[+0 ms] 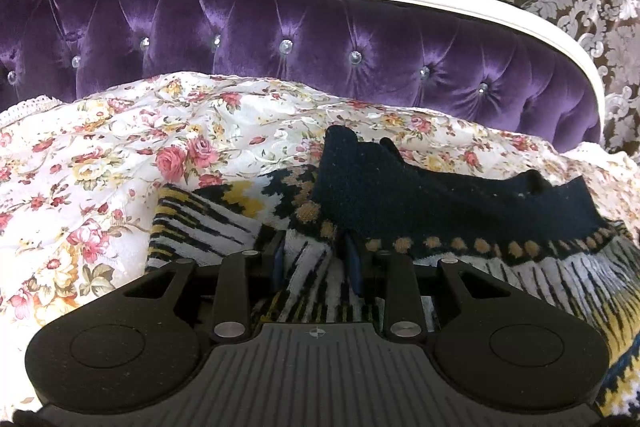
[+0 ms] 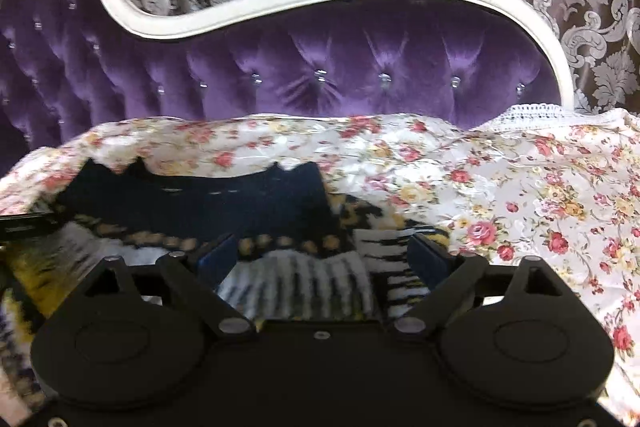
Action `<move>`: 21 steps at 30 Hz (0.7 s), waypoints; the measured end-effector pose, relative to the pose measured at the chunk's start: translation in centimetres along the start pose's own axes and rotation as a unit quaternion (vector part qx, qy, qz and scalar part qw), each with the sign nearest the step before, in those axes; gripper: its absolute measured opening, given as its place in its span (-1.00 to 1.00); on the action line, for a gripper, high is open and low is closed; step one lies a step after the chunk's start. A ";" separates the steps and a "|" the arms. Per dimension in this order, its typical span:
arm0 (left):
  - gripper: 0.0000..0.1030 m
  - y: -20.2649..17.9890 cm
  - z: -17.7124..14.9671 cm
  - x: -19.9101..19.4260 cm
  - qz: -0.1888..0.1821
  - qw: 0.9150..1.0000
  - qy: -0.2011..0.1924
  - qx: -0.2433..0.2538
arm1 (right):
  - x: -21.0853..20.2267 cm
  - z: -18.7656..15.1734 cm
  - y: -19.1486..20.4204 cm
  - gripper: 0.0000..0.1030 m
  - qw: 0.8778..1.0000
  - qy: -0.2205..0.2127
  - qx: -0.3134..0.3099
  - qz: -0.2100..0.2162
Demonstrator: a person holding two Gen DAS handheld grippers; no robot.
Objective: Fold small clothes
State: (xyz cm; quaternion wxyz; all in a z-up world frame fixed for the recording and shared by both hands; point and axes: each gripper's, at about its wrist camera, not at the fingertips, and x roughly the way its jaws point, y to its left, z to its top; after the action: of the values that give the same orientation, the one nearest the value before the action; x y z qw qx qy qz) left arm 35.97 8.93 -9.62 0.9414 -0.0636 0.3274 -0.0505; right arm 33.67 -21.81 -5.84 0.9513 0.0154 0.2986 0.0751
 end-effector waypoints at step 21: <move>-0.39 -0.8 0.0 0.1 0.021 0.999 0.000 0.032 | 0.1 -4.1 2.3 0.97 0.989 0.077 -0.119 -0.032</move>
State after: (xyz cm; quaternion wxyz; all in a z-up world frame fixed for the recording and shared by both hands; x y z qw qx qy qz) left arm 36.01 8.13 -9.59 0.9439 -0.0261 0.3265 -0.0412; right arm 31.11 -19.62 -9.14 0.9223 -0.1132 0.3606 0.0805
